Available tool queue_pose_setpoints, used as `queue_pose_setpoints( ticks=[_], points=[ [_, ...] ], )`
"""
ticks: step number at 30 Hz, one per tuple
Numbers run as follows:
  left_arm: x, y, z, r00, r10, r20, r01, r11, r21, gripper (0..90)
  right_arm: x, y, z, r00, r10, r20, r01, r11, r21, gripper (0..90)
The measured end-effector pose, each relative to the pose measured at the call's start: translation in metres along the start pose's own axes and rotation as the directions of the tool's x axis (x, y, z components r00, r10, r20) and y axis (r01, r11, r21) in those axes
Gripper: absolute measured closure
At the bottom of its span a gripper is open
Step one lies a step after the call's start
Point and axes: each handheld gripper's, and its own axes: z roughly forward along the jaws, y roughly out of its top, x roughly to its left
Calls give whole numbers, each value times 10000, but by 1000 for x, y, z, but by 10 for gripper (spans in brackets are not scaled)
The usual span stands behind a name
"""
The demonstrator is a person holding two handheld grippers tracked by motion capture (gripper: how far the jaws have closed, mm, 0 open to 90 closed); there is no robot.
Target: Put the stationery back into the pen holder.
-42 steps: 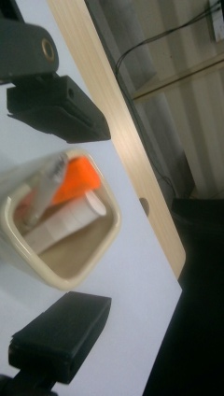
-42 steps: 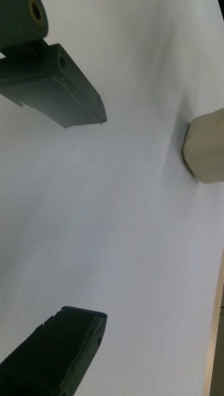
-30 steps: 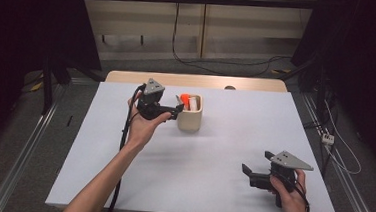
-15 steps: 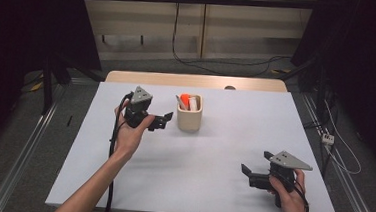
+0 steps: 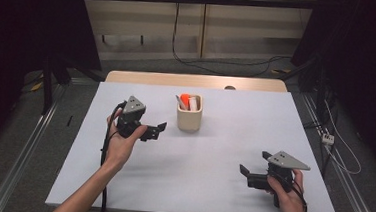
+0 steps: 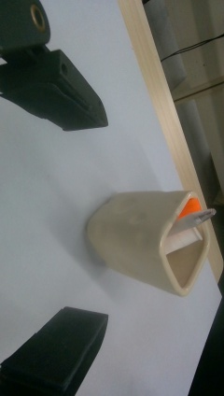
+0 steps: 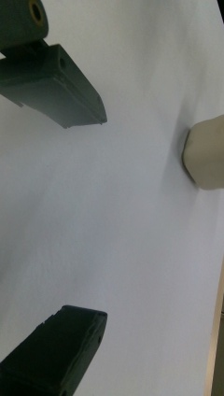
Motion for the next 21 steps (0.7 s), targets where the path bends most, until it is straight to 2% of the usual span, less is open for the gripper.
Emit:
queue_pose_setpoints(
  ticks=[6, 8, 12, 16, 21],
  points=[
    [-6, -12, -11, 9995, 262, 182, -265, 9995, 175, 61, -1, -1, 0, 10000, 44, -2, -44, 10000, 36, 51],
    [-8, -16, -14, 9996, 148, 236, -150, 9999, 85, 61, -1, -1, 0, 10000, 77, 26, -77, 10000, 34, 51],
    [-9, -24, -23, 9996, 206, 192, -206, 9998, 44, 61, -1, 0, 0, 10000, 55, 20, -55, 10000, 29, 51],
    [-13, -32, -33, 9999, 5, 126, -1, 9995, -312, 62, -1, -1, 1, 10000, 73, 27, -74, 9999, 78, 51],
    [-18, -45, -40, 9999, 78, 141, -75, 9998, -205, 62, 0, 0, 2, 10000, 7, -21, -6, 10000, 58, 51]
  ],
)
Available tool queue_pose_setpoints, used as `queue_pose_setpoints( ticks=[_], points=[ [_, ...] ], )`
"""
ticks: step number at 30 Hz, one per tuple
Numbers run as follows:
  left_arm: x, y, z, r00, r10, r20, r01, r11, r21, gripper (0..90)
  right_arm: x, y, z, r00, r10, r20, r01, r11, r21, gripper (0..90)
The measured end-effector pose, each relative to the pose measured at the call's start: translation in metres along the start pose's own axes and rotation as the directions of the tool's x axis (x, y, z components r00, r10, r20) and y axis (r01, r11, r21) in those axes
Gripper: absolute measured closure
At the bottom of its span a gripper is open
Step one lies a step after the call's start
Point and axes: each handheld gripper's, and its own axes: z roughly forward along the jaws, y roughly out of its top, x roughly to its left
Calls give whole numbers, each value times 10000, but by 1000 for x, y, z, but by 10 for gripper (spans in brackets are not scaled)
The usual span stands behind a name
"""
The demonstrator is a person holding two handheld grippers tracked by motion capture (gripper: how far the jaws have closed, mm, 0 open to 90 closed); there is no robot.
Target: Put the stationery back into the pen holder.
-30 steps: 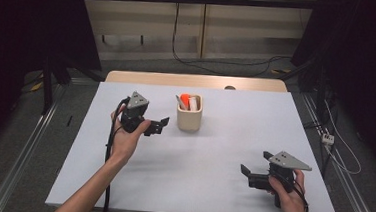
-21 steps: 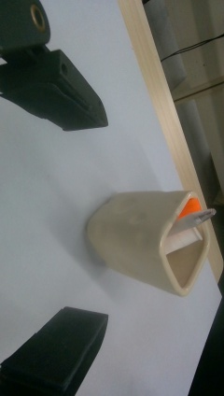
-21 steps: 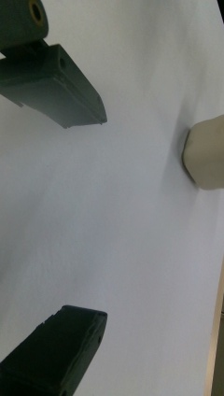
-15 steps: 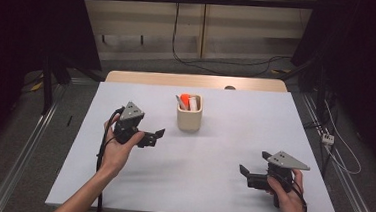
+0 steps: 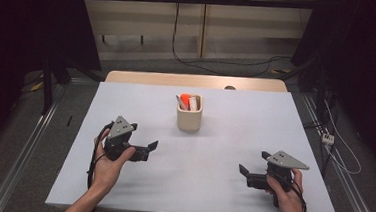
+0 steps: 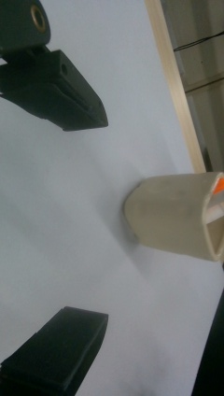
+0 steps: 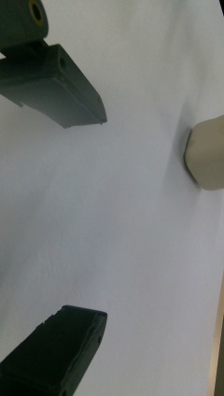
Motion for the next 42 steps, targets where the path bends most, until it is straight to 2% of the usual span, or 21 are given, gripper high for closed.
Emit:
queue_pose_setpoints(
  ticks=[6, 9, 10, 15, 16, 17, 20, 22, 25, 26, 28, 31, 34, 42],
  points=[
    [-3, -12, -12, 9990, 111, -432, -104, 9998, 160, 61, -1, -1, 1, 10000, 46, 30, -46, 10000, 63, 51],
    [-4, -18, -17, 9994, -92, -345, 96, 9999, 119, 57, -1, -1, 2, 10000, 33, -26, -33, 9999, 97, 51],
    [-5, -21, -18, 9990, -272, -344, 276, 9995, 124, 57, 0, -1, 2, 10000, 40, -16, -40, 9999, 96, 51],
    [-7, -29, -21, 9989, -34, -461, 45, 9997, 227, 57, 0, 0, 2, 10000, 47, -24, -47, 9999, 89, 50],
    [-7, -31, -22, 9983, 97, -573, -81, 9996, 285, 57, 0, 0, 2, 9999, 98, -27, -98, 9999, 71, 51],
    [-7, -34, -23, 9975, 56, -706, -35, 9996, 294, 57, -1, 0, 2, 9999, 107, -36, -107, 9999, 70, 50],
    [-10, -40, -24, 9977, -167, -660, 185, 9995, 275, 57, -1, 0, 2, 9999, 131, -40, -131, 9999, 55, 49],
    [-12, -44, -23, 9985, 4, -541, 20, 9990, 444, 57, -2, 0, 2, 9999, 124, -25, -124, 9999, 49, 49],
    [-16, -48, -23, 9988, -19, -490, 41, 9990, 449, 57, -1, 0, 2, 9999, 108, -19, -108, 9999, 16, 51],
    [-16, -50, -23, 9990, -95, -447, 111, 9993, 371, 57, -1, 0, 2, 10000, 87, -20, -87, 10000, -2, 51],
    [-15, -52, -25, 9979, -41, -643, 59, 9996, 288, 57, -1, 0, 1, 10000, 64, -23, -64, 10000, -21, 52],
    [-15, -56, -26, 9958, -293, -867, 299, 9995, 55, 60, -2, -1, 1, 9999, 120, 9, -120, 9999, -15, 52],
    [-14, -58, -27, 9963, -450, -730, 452, 9990, 8, 61, -3, -1, 0, 9999, 126, 18, -126, 9999, -63, 53],
    [-12, -61, -27, 9954, -540, -793, 542, 9985, 1, 61, -3, -3, -2, 9998, 223, 19, -222, 9997, -88, 52]
  ],
)
